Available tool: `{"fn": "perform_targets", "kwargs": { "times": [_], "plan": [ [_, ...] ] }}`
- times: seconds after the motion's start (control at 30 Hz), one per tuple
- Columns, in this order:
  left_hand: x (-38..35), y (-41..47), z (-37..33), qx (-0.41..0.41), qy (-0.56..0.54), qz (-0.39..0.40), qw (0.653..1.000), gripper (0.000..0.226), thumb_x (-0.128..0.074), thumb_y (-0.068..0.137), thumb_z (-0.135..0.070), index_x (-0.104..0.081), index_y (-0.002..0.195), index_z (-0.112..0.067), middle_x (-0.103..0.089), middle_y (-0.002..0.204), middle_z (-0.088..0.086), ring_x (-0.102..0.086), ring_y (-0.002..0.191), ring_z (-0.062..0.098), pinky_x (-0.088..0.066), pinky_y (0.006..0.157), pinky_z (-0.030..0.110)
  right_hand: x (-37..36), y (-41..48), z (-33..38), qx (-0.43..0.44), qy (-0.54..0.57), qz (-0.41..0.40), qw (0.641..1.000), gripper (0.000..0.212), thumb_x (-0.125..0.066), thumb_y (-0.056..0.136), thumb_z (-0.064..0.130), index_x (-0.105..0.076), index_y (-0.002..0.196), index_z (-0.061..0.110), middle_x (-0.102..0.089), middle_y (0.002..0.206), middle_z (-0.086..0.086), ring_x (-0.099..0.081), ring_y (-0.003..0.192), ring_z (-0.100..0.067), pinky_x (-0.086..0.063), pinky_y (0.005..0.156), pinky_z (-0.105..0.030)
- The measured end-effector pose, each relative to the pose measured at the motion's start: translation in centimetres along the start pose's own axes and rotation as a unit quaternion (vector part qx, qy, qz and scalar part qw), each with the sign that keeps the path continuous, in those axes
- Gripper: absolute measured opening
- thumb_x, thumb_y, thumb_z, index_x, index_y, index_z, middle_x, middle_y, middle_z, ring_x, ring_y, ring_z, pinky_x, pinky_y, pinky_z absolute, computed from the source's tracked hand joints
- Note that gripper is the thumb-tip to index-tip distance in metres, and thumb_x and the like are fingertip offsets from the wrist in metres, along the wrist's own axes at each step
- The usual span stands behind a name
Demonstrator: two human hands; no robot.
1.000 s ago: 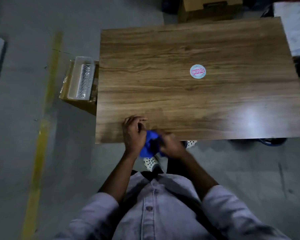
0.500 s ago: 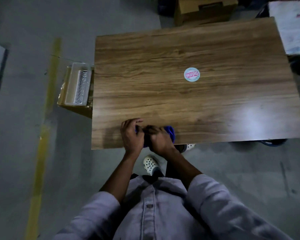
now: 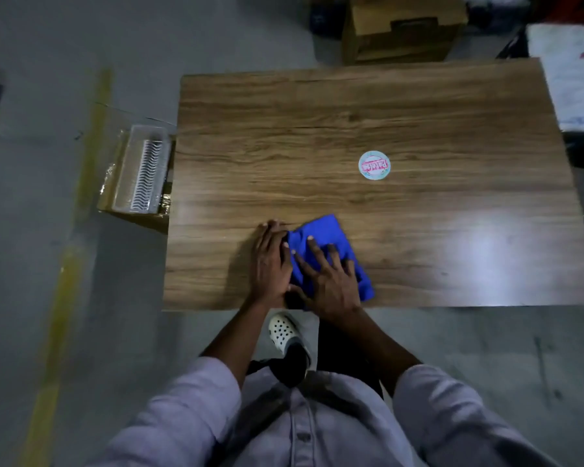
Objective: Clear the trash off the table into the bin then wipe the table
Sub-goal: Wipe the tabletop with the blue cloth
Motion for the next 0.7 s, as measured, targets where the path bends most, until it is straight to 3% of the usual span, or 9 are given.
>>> {"fn": "perform_targets", "kwargs": {
  "times": [0.1, 0.27, 0.37, 0.43, 0.5, 0.57, 0.63, 0.7],
  "plan": [
    [-0.3, 3.6, 0.8, -0.032, 0.01, -0.007, 0.999, 0.043, -0.038, 0.104, -0.024, -0.063, 0.132, -0.005, -0.056, 0.145, 0.014, -0.044, 0.142, 0.032, -0.03, 0.12, 0.04, 1.2, 2.4, -2.2, -0.02, 0.028, -0.046, 0.998, 0.062, -0.035, 0.096, 0.072, -0.031, 0.154, 0.05, -0.016, 0.17, 0.007, -0.013, 0.157, -0.027, -0.025, 0.115, -0.063],
    [-0.9, 9.5, 1.7, -0.075, 0.052, -0.02, 0.996, 0.043, -0.039, 0.106, -0.026, -0.055, 0.143, -0.009, -0.046, 0.155, 0.011, -0.033, 0.149, 0.029, -0.021, 0.123, 0.042, 3.9, 6.1, -14.8, -0.29, 0.065, -0.122, 0.947, 0.064, -0.029, 0.097, 0.066, -0.024, 0.158, 0.045, -0.01, 0.171, 0.0, -0.003, 0.157, -0.032, -0.009, 0.122, -0.063],
    [-1.0, 12.7, 1.8, -0.082, 0.079, -0.04, 0.993, 0.043, -0.041, 0.106, -0.023, -0.053, 0.145, -0.012, -0.044, 0.157, 0.008, -0.031, 0.151, 0.027, -0.01, 0.126, 0.039, 3.8, 7.1, -13.5, -0.401, 0.118, -0.148, 0.896, 0.064, -0.03, 0.097, 0.062, -0.024, 0.158, 0.044, -0.009, 0.171, -0.001, 0.0, 0.157, -0.033, -0.002, 0.123, -0.061],
    [-1.2, 15.1, 1.5, -0.084, 0.104, -0.05, 0.99, 0.043, -0.04, 0.105, -0.022, -0.054, 0.145, -0.013, -0.044, 0.157, 0.006, -0.032, 0.15, 0.027, -0.008, 0.126, 0.039, 3.4, 9.5, -7.9, -0.333, 0.109, -0.144, 0.925, 0.064, -0.033, 0.097, 0.056, -0.025, 0.159, 0.041, -0.01, 0.171, -0.003, -0.001, 0.157, -0.036, 0.002, 0.122, -0.06],
    [-1.4, 16.7, 1.7, -0.083, 0.126, -0.051, 0.987, 0.044, -0.037, 0.104, -0.019, -0.053, 0.145, -0.014, -0.043, 0.158, 0.005, -0.033, 0.15, 0.026, -0.014, 0.125, 0.045, 2.2, 11.5, -1.2, -0.14, 0.059, -0.099, 0.983, 0.063, -0.036, 0.098, 0.054, -0.028, 0.159, 0.039, -0.014, 0.17, -0.001, -0.003, 0.157, -0.033, -0.003, 0.124, -0.059],
    [-1.5, 17.2, 1.8, -0.08, 0.145, -0.048, 0.985, 0.045, -0.036, 0.105, -0.018, -0.051, 0.147, -0.016, -0.041, 0.159, 0.003, -0.031, 0.151, 0.024, -0.019, 0.124, 0.05, 2.4, 12.6, -0.4, -0.016, 0.023, -0.083, 0.996, 0.062, -0.038, 0.1, 0.056, -0.03, 0.158, 0.038, -0.016, 0.17, 0.003, -0.005, 0.158, -0.028, -0.01, 0.124, -0.058],
    [-1.2, 17.4, 1.6, -0.073, 0.15, -0.048, 0.985, 0.044, -0.038, 0.104, -0.02, -0.052, 0.146, -0.016, -0.041, 0.159, 0.002, -0.03, 0.151, 0.023, -0.022, 0.122, 0.053, 3.9, 13.7, -4.4, -0.011, 0.013, -0.102, 0.995, 0.062, -0.04, 0.1, 0.059, -0.03, 0.158, 0.04, -0.018, 0.169, 0.005, -0.007, 0.158, -0.026, -0.012, 0.124, -0.056],
    [-1.1, 17.5, 1.2, -0.06, 0.149, -0.042, 0.986, 0.043, -0.042, 0.103, -0.022, -0.053, 0.145, -0.015, -0.041, 0.159, 0.002, -0.03, 0.151, 0.023, -0.022, 0.122, 0.054, 5.3, 14.8, -10.0, -0.078, -0.006, -0.115, 0.99, 0.061, -0.039, 0.1, 0.062, -0.029, 0.157, 0.043, -0.018, 0.169, 0.007, -0.008, 0.158, -0.026, -0.011, 0.124, -0.055]
  ]
}}
Point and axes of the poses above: each hand's wrist, its own y-axis towards the middle knuckle, its own x-axis out of the back of the hand, z = x × y, the point moved 10 cm from there along y, towards the middle knuckle
